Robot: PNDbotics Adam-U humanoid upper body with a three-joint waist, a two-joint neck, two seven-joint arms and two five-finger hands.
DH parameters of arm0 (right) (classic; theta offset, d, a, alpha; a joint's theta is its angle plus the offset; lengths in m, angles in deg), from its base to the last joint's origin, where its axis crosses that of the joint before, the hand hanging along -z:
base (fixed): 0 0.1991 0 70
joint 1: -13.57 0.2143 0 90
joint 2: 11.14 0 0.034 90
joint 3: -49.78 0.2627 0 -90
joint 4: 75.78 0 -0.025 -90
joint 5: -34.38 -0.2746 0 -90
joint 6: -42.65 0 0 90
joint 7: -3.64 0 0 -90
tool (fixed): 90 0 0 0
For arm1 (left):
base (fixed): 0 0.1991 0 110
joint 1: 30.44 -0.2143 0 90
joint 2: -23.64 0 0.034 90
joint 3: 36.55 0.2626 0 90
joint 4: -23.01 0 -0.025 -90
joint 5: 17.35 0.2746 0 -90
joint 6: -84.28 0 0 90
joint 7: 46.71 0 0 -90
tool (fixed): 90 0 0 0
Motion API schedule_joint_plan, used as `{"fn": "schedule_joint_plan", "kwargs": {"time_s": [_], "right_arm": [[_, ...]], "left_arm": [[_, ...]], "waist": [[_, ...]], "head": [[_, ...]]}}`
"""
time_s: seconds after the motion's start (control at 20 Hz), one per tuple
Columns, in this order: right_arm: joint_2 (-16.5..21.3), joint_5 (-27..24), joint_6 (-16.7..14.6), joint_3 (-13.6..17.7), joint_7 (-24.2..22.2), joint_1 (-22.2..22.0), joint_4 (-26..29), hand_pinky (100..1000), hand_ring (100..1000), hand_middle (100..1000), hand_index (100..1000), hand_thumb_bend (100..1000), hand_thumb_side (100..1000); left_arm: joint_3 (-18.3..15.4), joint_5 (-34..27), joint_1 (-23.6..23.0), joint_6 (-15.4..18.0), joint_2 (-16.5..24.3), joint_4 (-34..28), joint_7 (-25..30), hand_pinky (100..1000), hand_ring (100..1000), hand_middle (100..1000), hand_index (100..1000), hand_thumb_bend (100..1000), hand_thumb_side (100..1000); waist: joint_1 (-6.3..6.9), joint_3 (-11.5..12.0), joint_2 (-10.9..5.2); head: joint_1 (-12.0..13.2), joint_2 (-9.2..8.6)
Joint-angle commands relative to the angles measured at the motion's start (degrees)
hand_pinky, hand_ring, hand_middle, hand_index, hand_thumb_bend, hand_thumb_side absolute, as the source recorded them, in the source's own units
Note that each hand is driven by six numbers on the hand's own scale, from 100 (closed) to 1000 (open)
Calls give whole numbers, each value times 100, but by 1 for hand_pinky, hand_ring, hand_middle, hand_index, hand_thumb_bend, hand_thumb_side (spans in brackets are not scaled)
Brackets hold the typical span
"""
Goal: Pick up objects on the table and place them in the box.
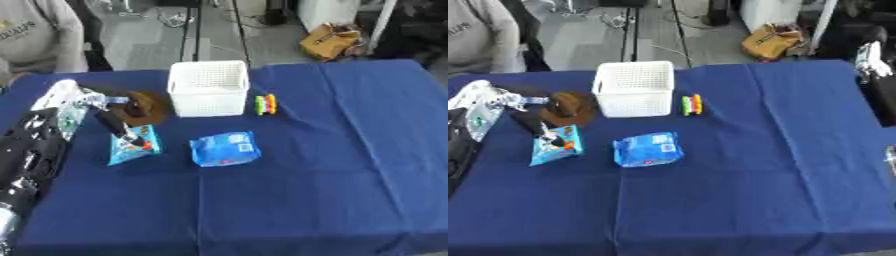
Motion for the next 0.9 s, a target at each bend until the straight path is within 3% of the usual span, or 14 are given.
{"fn": "schedule_joint_plan", "kwargs": {"time_s": [0.05, 0.9], "right_arm": [[145, -31, -12, 42, -11, 91, 66, 550, 672, 702, 830, 100, 713], [133, -45, -25, 37, -28, 84, 62, 550, 672, 702, 831, 100, 714]], "left_arm": [[-23, -13, 88, 14, 201, -45, 88, 978, 901, 872, 909, 696, 464], [-10, 279, -20, 12, 112, 65, -65, 985, 907, 884, 917, 715, 458]], "waist": [[-15, 11, -67], [-29, -7, -54]], "head": [[-22, 40], [-61, 40]]}}
